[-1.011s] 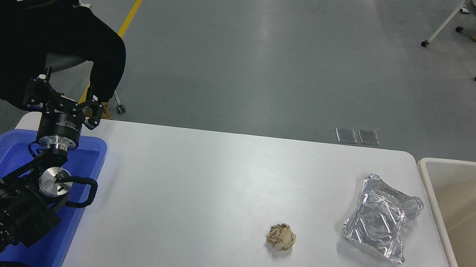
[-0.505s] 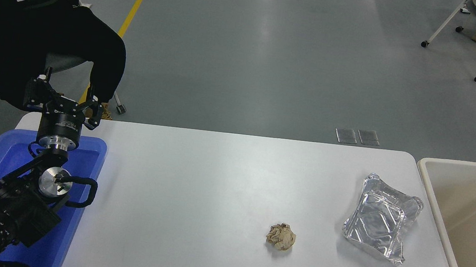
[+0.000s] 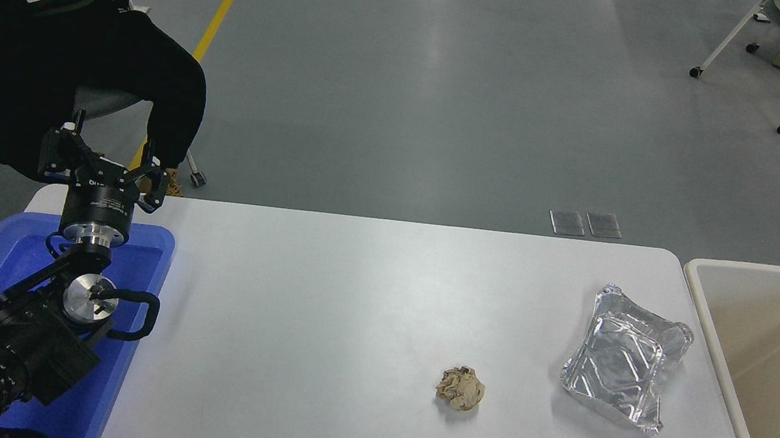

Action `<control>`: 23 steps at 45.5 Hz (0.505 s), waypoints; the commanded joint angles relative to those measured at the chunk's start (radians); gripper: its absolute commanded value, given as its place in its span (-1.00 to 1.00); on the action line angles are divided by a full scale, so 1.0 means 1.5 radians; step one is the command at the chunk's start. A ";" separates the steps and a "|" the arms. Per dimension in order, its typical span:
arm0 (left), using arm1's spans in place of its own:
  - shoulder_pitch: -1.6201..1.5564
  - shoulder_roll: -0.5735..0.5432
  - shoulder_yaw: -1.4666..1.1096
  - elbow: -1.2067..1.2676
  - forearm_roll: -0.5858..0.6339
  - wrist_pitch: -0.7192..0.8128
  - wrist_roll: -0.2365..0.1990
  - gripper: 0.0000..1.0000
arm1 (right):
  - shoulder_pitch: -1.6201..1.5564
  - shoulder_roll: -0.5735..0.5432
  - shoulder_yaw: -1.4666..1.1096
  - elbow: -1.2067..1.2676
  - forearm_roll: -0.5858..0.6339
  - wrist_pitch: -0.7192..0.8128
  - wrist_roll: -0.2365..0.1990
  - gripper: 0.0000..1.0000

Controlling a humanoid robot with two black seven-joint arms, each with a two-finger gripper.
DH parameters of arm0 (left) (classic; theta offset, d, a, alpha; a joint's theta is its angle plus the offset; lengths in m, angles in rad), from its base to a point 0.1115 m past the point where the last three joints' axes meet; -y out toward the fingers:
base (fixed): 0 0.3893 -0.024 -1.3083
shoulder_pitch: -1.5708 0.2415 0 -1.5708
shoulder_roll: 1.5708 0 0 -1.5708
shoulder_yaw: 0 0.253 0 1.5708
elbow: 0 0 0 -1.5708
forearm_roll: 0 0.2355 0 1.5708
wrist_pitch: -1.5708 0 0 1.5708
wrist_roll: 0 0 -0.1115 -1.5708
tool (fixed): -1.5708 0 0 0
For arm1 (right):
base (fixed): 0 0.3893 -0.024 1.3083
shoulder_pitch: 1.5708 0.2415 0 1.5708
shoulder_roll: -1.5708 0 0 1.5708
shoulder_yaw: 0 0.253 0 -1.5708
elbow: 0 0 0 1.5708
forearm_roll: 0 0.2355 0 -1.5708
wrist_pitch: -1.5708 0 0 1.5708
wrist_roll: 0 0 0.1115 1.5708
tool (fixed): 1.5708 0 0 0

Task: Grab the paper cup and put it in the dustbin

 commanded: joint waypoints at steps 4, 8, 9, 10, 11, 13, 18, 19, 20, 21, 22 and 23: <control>0.000 0.000 0.000 0.000 0.000 0.000 0.000 0.98 | 0.082 -0.043 -0.027 0.031 -0.013 0.010 0.001 1.00; 0.000 0.000 0.001 0.000 0.000 0.000 0.000 0.98 | 0.108 -0.082 -0.094 0.093 -0.024 0.009 0.001 1.00; 0.000 0.000 0.001 0.000 0.000 0.000 0.000 0.98 | 0.117 -0.095 -0.112 0.110 -0.027 0.009 0.001 1.00; 0.000 0.000 0.001 0.000 0.000 0.000 0.000 0.98 | 0.128 -0.107 -0.128 0.129 -0.030 0.009 0.001 1.00; 0.000 0.000 0.001 0.000 0.000 0.000 0.000 0.98 | 0.139 -0.120 -0.142 0.146 -0.033 0.007 0.001 1.00; 0.000 0.000 0.001 0.000 0.000 0.000 0.000 0.98 | 0.160 -0.140 -0.173 0.185 -0.043 0.006 0.002 1.00; 0.000 0.000 0.001 0.000 0.000 0.000 0.000 0.98 | 0.225 -0.188 -0.241 0.283 -0.080 0.000 0.002 1.00; 0.000 0.000 0.001 0.000 0.000 0.000 0.000 0.98 | 0.240 -0.196 -0.253 0.303 -0.089 0.000 0.002 1.00; 0.000 0.000 0.001 0.000 0.000 0.000 0.000 0.98 | 0.256 -0.203 -0.263 0.323 -0.097 0.000 0.002 1.00; 0.000 0.000 0.001 0.000 0.000 0.000 0.000 0.98 | 0.272 -0.208 -0.276 0.342 -0.104 0.000 0.002 1.00; 0.000 0.000 0.001 0.000 0.000 0.000 0.000 0.98 | 0.287 -0.213 -0.288 0.364 -0.110 0.000 0.002 1.00; 0.000 0.000 0.001 0.000 0.000 0.000 0.000 0.98 | 0.300 -0.218 -0.303 0.386 -0.117 0.000 0.002 1.00</control>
